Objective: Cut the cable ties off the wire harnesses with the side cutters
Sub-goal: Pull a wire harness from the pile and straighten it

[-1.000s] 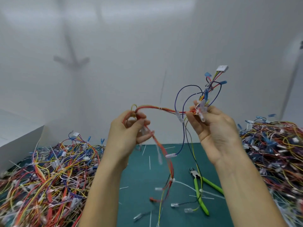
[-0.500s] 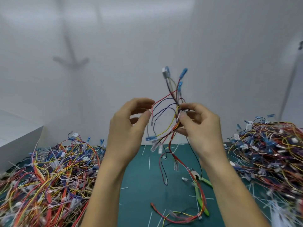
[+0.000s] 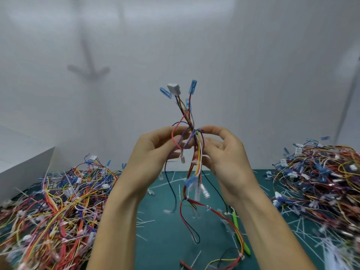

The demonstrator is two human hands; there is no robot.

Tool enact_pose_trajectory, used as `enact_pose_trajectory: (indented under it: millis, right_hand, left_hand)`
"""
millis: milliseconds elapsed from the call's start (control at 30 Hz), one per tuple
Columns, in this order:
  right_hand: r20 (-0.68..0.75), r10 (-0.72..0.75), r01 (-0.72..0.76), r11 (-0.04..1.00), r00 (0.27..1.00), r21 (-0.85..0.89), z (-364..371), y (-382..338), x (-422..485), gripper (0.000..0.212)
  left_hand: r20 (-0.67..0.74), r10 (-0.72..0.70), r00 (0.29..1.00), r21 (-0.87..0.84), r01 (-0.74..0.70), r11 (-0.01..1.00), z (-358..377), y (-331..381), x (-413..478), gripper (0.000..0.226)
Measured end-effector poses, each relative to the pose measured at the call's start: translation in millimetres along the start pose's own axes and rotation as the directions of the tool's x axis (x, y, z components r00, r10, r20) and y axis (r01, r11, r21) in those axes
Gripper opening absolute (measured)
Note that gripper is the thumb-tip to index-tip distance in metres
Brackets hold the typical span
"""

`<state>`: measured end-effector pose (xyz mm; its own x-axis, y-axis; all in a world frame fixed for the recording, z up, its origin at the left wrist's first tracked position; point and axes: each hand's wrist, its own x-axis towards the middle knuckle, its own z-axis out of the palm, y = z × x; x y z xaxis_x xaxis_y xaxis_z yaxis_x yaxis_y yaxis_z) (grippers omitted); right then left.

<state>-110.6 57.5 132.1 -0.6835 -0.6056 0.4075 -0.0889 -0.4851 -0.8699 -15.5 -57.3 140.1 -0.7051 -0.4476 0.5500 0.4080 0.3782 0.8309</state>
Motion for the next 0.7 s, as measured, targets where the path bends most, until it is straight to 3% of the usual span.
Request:
enact_pose_trajectory:
  millis: [133,233,333,400,500,600,700]
  right_hand:
    - [0.04,0.076,-0.078,0.995,0.996,0.059,-0.5,0.0,-0.9,0.022]
    - [0.05,0.18,-0.185,0.974,0.982,0.134,0.7,-0.1,2.1,0.02]
    - [0.161,0.243,-0.282,0.911,0.957,0.301,1.5,0.8,1.9,0.016]
    - [0.258,0.228,-0.308,0.891,0.939,0.334,-2.3,1.9,-0.5,0.027]
    - [0.338,0.264,-0.375,0.868,0.903,0.326,-7.7,9.5,-1.0,0.021]
    - [0.275,0.322,-0.396,0.874,0.906,0.283,-6.8,14.9,1.9,0.022]
    - [0.124,0.301,-0.315,0.942,0.945,0.113,-15.2,16.6,8.2,0.017]
  left_hand:
    - [-0.055,0.067,0.996,0.03,-0.065,0.997,3.0,-1.1,-0.8,0.016]
    - [-0.12,0.103,0.987,-0.047,-0.109,0.993,3.6,-0.1,1.4,0.016]
    - [-0.005,0.075,0.997,-0.062,-0.076,0.995,3.3,0.0,-1.0,0.025]
    - [0.07,0.034,0.997,-0.074,-0.028,0.997,1.9,-0.7,-2.5,0.026]
    - [0.097,-0.018,0.995,-0.017,0.02,1.0,-0.8,-4.1,-2.7,0.025]
    - [0.07,-0.059,0.996,-0.018,0.061,0.998,-2.1,-7.7,-2.9,0.014]
    - [-0.073,-0.072,0.995,0.004,0.072,0.997,-3.8,-12.0,-0.2,0.004]
